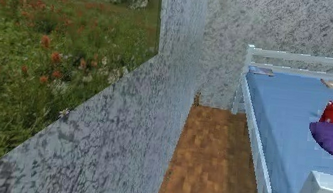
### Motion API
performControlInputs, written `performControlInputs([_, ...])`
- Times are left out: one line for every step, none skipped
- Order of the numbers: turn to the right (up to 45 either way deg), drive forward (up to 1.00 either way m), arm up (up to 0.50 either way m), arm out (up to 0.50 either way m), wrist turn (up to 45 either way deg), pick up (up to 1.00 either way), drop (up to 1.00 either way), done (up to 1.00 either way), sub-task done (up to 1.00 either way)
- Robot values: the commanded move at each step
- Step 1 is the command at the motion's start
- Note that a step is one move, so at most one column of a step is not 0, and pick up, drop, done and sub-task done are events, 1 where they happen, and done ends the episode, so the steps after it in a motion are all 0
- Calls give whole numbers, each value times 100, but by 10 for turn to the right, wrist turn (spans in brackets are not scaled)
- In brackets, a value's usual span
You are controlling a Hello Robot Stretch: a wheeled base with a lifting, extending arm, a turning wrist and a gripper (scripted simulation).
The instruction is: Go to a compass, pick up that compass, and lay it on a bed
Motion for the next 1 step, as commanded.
performControlInputs([30, 0, 0, 0, 0, 0, 0, 0, 0])
